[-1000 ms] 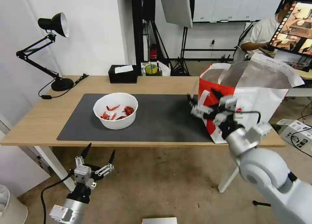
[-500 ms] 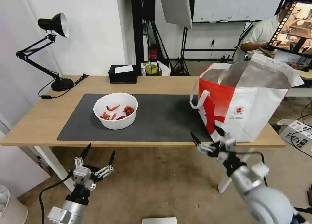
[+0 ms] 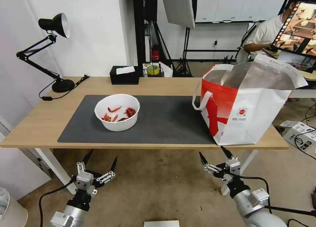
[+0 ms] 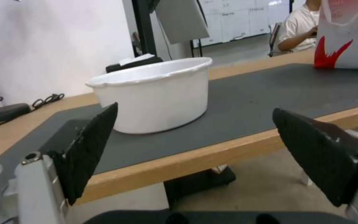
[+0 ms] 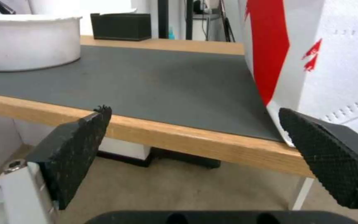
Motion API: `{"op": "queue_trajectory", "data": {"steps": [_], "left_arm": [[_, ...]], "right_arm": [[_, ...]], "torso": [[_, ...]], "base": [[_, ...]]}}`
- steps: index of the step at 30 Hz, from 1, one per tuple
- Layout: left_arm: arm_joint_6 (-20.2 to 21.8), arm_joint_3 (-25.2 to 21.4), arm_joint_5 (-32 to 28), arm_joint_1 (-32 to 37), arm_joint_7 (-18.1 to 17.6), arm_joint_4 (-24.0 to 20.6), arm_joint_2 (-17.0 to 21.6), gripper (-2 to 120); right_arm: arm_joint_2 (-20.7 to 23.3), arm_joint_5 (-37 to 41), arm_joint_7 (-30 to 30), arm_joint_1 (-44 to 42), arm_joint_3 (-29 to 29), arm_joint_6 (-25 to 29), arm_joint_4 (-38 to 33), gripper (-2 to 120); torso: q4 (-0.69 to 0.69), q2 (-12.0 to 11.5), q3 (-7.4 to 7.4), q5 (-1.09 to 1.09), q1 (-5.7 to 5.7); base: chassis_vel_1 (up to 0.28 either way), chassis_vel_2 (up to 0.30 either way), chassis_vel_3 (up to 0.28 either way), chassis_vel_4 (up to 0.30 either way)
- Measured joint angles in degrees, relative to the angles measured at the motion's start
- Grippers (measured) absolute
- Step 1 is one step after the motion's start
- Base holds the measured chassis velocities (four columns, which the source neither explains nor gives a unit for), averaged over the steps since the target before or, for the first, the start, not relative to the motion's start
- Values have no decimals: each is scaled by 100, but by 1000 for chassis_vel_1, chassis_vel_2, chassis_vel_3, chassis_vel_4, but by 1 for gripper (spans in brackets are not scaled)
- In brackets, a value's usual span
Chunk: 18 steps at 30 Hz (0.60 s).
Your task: Pick up the trash from the table and place it into the takeout bag.
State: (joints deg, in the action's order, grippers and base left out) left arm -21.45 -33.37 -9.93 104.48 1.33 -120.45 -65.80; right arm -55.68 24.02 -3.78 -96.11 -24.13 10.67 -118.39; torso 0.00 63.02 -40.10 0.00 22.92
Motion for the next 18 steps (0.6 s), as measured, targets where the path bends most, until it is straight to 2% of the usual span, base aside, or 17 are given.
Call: {"op": "queue_trajectory", "data": {"steps": [18], "left_arm": [[-24, 37, -30, -53, 10, 65, -17, 100]], "right_arm": [[-35, -95, -48, 121, 195, -58, -16, 100]], "torso": [[0, 0, 0, 0, 0]], "base": [[0, 0, 0, 0]]}}
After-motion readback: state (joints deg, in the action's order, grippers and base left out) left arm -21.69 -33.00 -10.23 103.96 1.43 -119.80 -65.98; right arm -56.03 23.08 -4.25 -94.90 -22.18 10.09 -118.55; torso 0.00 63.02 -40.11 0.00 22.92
